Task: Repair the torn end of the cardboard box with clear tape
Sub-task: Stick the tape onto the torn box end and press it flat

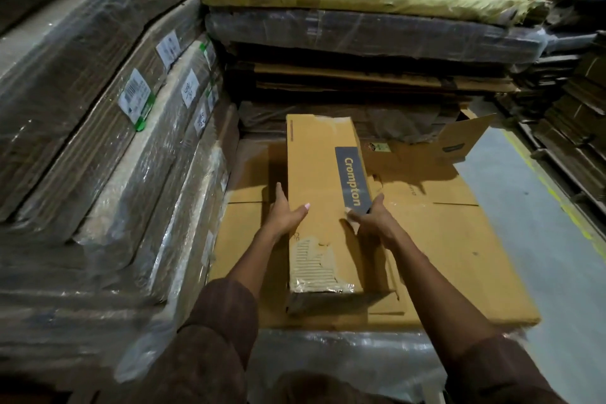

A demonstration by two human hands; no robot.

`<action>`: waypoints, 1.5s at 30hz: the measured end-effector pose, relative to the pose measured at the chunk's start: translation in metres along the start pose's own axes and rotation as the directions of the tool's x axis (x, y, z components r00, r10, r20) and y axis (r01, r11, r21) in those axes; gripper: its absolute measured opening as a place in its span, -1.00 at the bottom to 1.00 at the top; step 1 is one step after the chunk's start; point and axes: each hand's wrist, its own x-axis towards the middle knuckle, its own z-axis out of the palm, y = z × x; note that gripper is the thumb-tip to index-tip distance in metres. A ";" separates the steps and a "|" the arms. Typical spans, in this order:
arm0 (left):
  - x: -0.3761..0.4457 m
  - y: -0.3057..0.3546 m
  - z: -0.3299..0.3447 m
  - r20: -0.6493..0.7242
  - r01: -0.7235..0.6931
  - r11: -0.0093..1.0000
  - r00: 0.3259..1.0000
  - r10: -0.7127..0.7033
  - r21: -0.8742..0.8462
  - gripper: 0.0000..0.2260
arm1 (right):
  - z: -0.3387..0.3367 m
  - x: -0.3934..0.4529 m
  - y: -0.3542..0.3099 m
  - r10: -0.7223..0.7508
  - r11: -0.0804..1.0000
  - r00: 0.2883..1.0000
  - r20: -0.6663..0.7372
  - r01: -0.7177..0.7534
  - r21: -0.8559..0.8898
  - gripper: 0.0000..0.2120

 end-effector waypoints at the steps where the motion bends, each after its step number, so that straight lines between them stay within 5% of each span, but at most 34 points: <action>1: -0.008 -0.006 0.002 0.026 0.019 1.000 0.999 -0.019 0.013 0.05 | 0.006 -0.020 -0.002 0.042 0.998 0.999 0.017 -0.041 -0.053 0.53; 6: -0.065 -0.043 0.005 0.264 -0.026 0.998 0.964 0.010 0.058 0.18 | 0.035 -0.093 0.018 0.019 0.919 1.000 0.013 -0.012 -0.395 0.42; 11: -0.091 -0.062 0.009 0.350 -0.053 0.993 0.937 0.012 0.109 0.33 | 0.051 -0.112 0.035 -0.042 0.831 0.999 -0.024 0.022 -0.556 0.48; 23: -0.086 -0.074 -0.004 0.482 -0.016 0.998 0.876 -0.019 0.068 0.25 | 0.040 -0.110 0.022 0.047 0.849 0.991 0.124 0.025 -0.528 0.36; 30: -0.079 -0.071 -0.003 0.444 -0.010 0.997 0.895 -0.028 0.081 0.25 | 0.052 -0.110 0.018 0.088 0.825 0.994 0.067 -0.035 -0.564 0.52; 37: -0.064 -0.079 -0.022 0.552 -0.095 0.995 0.829 0.085 -0.009 0.30 | 0.041 -0.102 0.013 0.084 0.863 0.989 0.120 -0.012 -0.505 0.39; 45: -0.082 -0.084 -0.010 0.401 -0.133 0.991 0.906 0.135 -0.032 0.06 | 0.064 -0.106 0.015 0.052 0.820 0.999 0.008 -0.038 -0.571 0.51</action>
